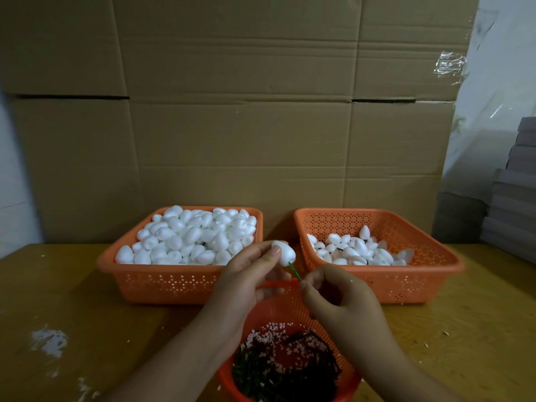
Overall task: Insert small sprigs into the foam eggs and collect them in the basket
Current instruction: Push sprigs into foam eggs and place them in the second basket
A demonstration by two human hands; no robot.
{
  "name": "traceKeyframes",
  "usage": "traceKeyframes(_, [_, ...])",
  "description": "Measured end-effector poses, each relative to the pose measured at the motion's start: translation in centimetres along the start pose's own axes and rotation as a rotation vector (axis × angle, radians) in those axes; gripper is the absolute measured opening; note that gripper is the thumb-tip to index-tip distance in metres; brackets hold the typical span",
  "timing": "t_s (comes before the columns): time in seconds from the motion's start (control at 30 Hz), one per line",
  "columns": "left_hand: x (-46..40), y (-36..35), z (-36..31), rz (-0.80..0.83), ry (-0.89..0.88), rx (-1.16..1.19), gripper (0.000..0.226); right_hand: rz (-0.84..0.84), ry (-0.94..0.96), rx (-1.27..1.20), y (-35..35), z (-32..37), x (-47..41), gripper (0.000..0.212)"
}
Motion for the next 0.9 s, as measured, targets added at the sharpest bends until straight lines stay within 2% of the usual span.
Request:
traceKeyframes(0.1, [0.12, -0.32, 0.01, 0.032, -0.007, -0.045, 0.022, -0.006, -0.007, -0.006, 0.07, -0.05, -0.04, 0.015])
traceKeyframes(0.33, [0.2, -0.54, -0.45, 0.03, -0.067, -0.167, 0.044, -0.008, 0.01, -0.004, 0.03, -0.12, -0.07, 0.014])
traceKeyframes(0.5, [0.18, -0.6, -0.74, 0.042, -0.089, -0.168, 0.038, -0.01, 0.017, -0.046, -0.18, -0.19, 0.16, 0.015])
traceKeyframes(0.63, [0.15, -0.74, -0.7, 0.059, -0.098, -0.205, 0.021, 0.003, 0.033, -0.055, -0.44, -0.11, 0.4, 0.016])
traceKeyframes(0.8, [0.14, -0.76, -0.74, 0.052, -0.099, -0.198, 0.032, -0.012, 0.039, -0.073, -0.31, -0.06, 0.35, 0.016])
traceKeyframes(0.9, [0.03, -0.66, -0.51, 0.046, -0.096, -0.19, 0.021, -0.056, 0.043, -0.095, 0.41, -0.04, 0.08, 0.018])
Point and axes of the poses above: each hand's wrist, its own x-axis away from the middle knuckle, its own y-axis out of the back of the hand, z = x × y, the point moved 10 cm from there along -x, towards the middle knuckle, and after that the axes turned 12 degrees about -x, right-handed, at the moved point
